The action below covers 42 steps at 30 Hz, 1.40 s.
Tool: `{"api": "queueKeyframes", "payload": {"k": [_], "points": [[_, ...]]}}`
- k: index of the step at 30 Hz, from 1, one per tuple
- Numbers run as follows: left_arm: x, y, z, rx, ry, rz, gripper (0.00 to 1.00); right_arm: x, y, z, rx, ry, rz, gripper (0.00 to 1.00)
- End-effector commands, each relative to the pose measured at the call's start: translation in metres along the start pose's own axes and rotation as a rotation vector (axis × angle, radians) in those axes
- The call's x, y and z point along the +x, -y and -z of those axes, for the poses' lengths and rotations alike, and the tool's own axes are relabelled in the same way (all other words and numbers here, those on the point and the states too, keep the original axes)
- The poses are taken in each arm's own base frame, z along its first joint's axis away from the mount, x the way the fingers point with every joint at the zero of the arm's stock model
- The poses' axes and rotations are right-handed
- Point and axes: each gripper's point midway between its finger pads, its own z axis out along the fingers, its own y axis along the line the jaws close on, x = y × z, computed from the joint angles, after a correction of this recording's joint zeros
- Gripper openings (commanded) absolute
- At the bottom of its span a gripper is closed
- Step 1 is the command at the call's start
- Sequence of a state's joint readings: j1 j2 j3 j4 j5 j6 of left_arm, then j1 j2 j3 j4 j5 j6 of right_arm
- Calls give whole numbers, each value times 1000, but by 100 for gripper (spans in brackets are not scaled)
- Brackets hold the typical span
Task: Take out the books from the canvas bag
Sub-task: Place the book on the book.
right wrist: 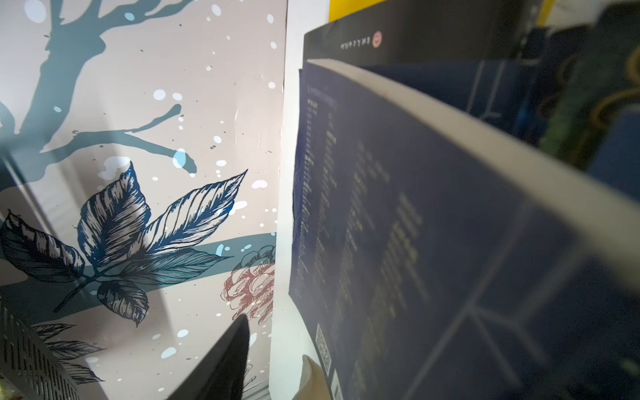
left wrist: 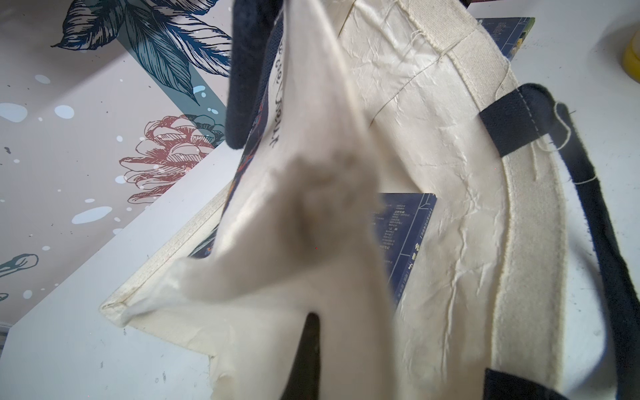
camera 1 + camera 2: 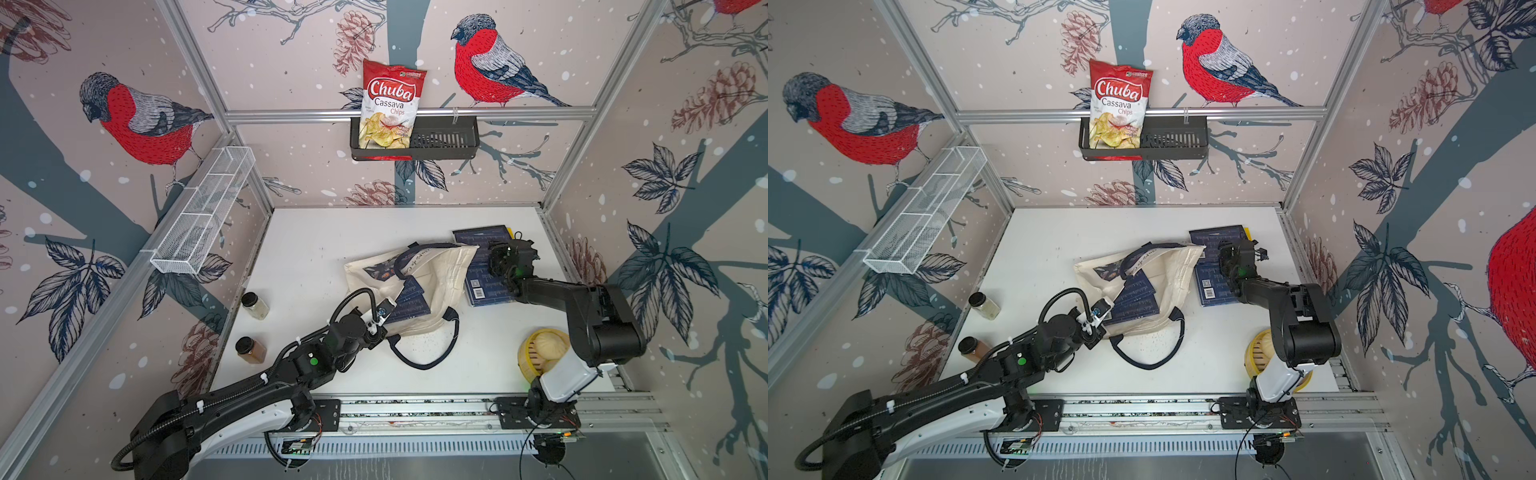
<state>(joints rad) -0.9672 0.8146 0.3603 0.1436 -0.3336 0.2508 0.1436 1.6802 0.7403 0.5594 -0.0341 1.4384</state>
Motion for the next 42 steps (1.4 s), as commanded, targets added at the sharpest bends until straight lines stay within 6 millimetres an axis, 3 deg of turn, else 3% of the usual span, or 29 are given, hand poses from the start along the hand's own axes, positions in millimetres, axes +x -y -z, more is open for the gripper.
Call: {"api": "queueKeyframes", "payload": {"k": [1, 7, 16, 24, 30, 42], "points": [[-18, -2, 2, 3, 61, 19, 0, 0, 1, 3, 13, -7, 5, 64], [-17, 0, 2, 12, 59, 19, 0, -2, 9, 3, 42, -28, -4, 64], [-16, 1, 0, 14, 54, 18, 0, -7, -5, 9, 60, -29, 24, 68], [-15, 1, 0, 16, 50, 16, 0, -7, 7, 9, 162, -82, -6, 72], [-15, 2, -1, 21, 47, 15, 0, -4, 0, 18, 143, -100, -7, 72], [-15, 4, -1, 29, 46, 14, 0, -1, -1, 31, 180, -147, 4, 84]]}}
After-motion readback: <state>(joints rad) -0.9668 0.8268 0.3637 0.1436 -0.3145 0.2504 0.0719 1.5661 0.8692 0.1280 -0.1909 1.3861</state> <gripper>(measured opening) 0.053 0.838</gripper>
